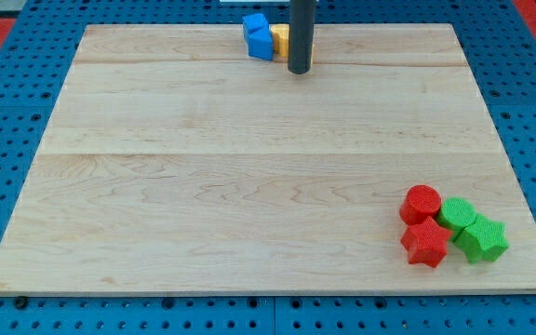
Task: Slide the green star along with green circle and red circle up a bit
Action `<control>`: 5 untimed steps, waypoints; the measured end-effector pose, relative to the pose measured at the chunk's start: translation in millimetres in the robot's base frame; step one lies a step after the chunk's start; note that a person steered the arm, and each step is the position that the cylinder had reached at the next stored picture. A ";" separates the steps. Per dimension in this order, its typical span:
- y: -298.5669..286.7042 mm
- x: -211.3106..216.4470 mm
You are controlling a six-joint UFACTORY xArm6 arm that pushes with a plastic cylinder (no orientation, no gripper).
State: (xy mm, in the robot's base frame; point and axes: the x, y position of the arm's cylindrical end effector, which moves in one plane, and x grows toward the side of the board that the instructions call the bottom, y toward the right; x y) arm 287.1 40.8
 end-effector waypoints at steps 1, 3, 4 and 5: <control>0.0 -4.1; 2.1 -12.7; 79.1 0.2; 152.6 49.1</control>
State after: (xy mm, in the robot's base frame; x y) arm 336.2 193.5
